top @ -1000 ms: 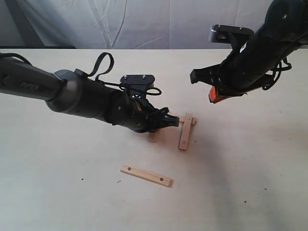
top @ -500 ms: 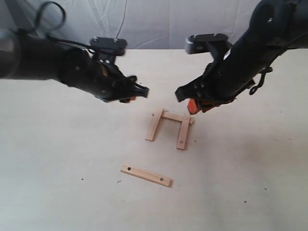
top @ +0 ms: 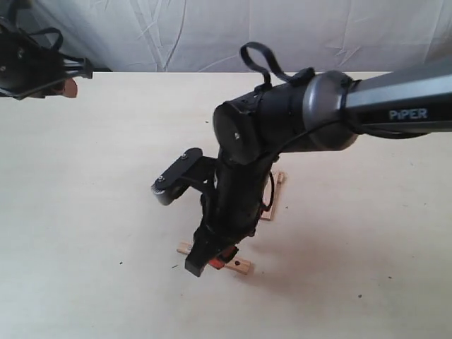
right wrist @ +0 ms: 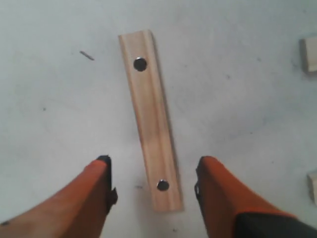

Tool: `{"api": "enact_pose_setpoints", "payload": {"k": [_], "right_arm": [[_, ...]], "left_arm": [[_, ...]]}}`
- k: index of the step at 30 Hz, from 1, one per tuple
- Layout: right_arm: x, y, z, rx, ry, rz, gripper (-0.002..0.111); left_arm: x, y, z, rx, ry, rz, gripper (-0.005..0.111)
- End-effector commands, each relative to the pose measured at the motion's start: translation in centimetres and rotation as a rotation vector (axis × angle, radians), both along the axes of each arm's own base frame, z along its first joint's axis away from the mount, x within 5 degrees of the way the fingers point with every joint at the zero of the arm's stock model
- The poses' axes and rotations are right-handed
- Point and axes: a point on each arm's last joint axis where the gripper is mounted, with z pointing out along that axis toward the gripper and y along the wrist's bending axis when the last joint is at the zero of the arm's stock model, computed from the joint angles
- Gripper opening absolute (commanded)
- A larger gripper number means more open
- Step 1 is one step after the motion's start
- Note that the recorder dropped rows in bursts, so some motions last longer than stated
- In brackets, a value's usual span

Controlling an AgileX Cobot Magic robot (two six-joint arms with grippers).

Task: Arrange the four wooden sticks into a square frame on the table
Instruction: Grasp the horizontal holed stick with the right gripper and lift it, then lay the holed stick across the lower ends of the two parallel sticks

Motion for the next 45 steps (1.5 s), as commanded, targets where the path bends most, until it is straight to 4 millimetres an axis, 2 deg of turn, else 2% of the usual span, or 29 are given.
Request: {"api": "enact_pose_setpoints", "payload": {"k": [1,5,10,12,15,18,21,24,26,29,33,36,45], "right_arm": [[0.1,1.0,-0.5,-0.022,-0.033,0.099,0.055],[-0.2,1.7,-0.7,0.009,-0.059,0.167,0.055],[-0.2,1.9,-1.8,-0.011,-0.046,0.207,0.055],[-0.1,2.0,-2.2,-0.006,-0.050,0.204,0.051],[-0.1,2.1,-2.5,0.002,-0.047,0.199,0.029],[-0.2,2.1,-2.5,-0.001,-0.043,0.198,-0.001],[-0.1,2.1,-1.7,0.008,-0.056,0.203,0.000],[0.7,1.7,0.7,0.018,-0.109,0.214,0.000],[1.8,1.1,2.6,0.024,-0.173,0.216,0.000],[4.0,-0.5,3.9,0.021,-0.225,0.174,-0.001],[6.4,-2.6,3.1,0.004,-0.226,0.131,-0.001],[7.4,-3.4,2.0,-0.009,-0.222,0.137,-0.001],[7.8,-3.2,-0.2,-0.030,-0.205,0.172,-0.001]], "left_arm": [[-1.3,0.1,2.1,0.002,-0.065,-0.003,0.045],[-1.4,0.0,2.2,-0.016,-0.073,0.001,0.045],[-1.4,-0.1,2.0,-0.029,-0.084,0.004,0.045],[-1.4,-0.1,2.0,-0.037,-0.082,0.007,0.045],[-1.4,-0.2,1.9,-0.041,-0.077,0.008,0.045],[-1.4,-0.2,1.9,-0.041,-0.077,0.008,0.045],[-1.4,-0.2,1.9,-0.041,-0.077,0.008,0.045],[-1.4,-0.2,1.9,-0.041,-0.077,0.008,0.045],[-1.4,-0.2,1.9,-0.041,-0.077,0.008,0.045],[-1.4,-0.2,1.9,-0.041,-0.077,0.008,0.045],[-1.4,-0.2,1.9,-0.043,-0.077,0.008,0.045],[-1.4,-0.2,1.9,-0.045,-0.078,0.009,0.045],[-1.4,-0.2,2.0,-0.046,-0.083,0.009,0.045]]}}
